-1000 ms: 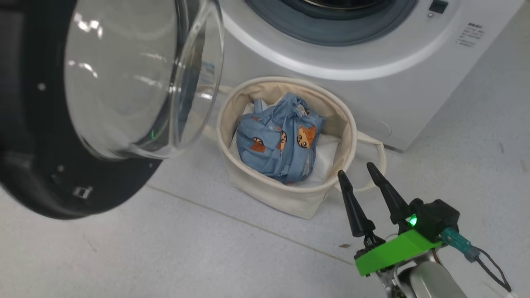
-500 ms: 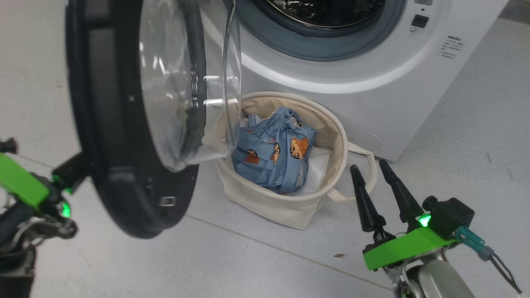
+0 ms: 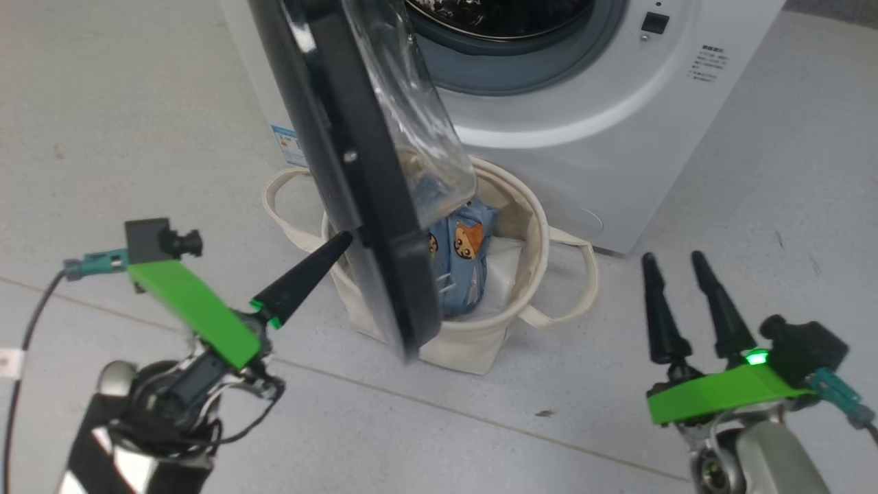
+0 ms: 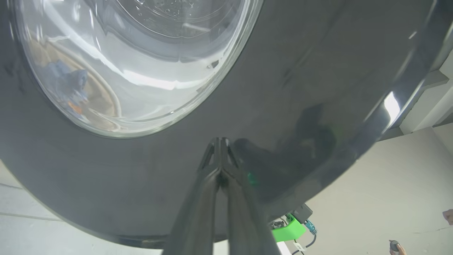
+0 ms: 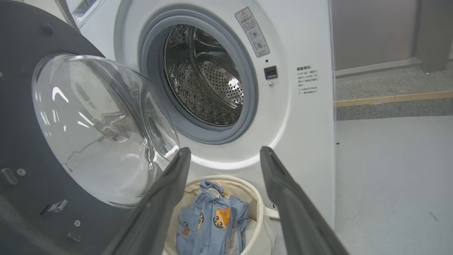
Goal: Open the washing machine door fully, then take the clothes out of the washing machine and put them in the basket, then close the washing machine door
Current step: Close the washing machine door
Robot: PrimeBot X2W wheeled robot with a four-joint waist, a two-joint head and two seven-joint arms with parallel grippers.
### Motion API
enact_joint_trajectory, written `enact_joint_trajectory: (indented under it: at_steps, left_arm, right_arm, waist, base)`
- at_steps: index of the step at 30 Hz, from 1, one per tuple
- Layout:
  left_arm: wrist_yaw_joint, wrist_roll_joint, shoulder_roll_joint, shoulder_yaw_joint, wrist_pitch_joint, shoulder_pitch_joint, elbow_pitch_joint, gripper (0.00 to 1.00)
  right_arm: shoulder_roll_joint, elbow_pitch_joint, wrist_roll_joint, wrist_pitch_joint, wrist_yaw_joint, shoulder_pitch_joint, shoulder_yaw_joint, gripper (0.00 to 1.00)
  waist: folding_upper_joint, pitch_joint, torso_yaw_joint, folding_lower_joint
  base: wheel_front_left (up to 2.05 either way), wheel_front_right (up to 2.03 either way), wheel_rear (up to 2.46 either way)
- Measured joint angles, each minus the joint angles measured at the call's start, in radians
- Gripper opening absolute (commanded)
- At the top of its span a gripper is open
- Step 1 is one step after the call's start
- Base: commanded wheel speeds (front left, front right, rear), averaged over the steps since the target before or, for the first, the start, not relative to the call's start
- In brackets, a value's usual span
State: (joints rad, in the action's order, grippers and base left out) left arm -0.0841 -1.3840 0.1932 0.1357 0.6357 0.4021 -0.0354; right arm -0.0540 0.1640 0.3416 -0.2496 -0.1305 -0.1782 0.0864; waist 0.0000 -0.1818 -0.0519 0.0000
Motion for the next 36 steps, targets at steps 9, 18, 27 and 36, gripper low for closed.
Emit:
enact_joint_trajectory:
  at_steps: [9, 18, 27, 36]
  left_arm:
    - [-0.032, 0.105, -0.071, 0.077, -0.138, 0.114, -0.131, 0.00]
    - [-0.032, 0.125, -0.086, 0.173, -0.229, 0.181, -0.204, 0.00]
    - [-0.040, 0.108, -0.086, 0.245, -0.295, 0.218, -0.223, 0.00]
    - [-0.040, 0.207, 0.023, 0.335, -0.431, 0.177, -0.235, 0.00]
  right_arm:
    - [0.001, 0.000, -0.025, 0.000, 0.000, -0.011, -0.091, 1.00]
    - [0.001, 0.007, -0.020, 0.000, 0.000, -0.011, -0.105, 1.00]
    - [0.002, 0.011, 0.000, 0.000, 0.000, -0.011, -0.093, 1.00]
    - [0.002, -0.026, 0.022, 0.000, 0.000, -0.007, -0.063, 1.00]
  waist:
    - [0.0000, -0.020, 0.057, 0.0000]
    - [0.0000, -0.028, 0.135, 0.0000]
    - [0.0000, -0.034, 0.176, 0.0000]
    - [0.0000, 0.003, 0.147, 0.0000]
  base:
    - [0.00, 0.00, 0.00]
    - [0.00, 0.00, 0.00]
    - [0.00, 0.00, 0.00]
    - [0.00, 0.00, 0.00]
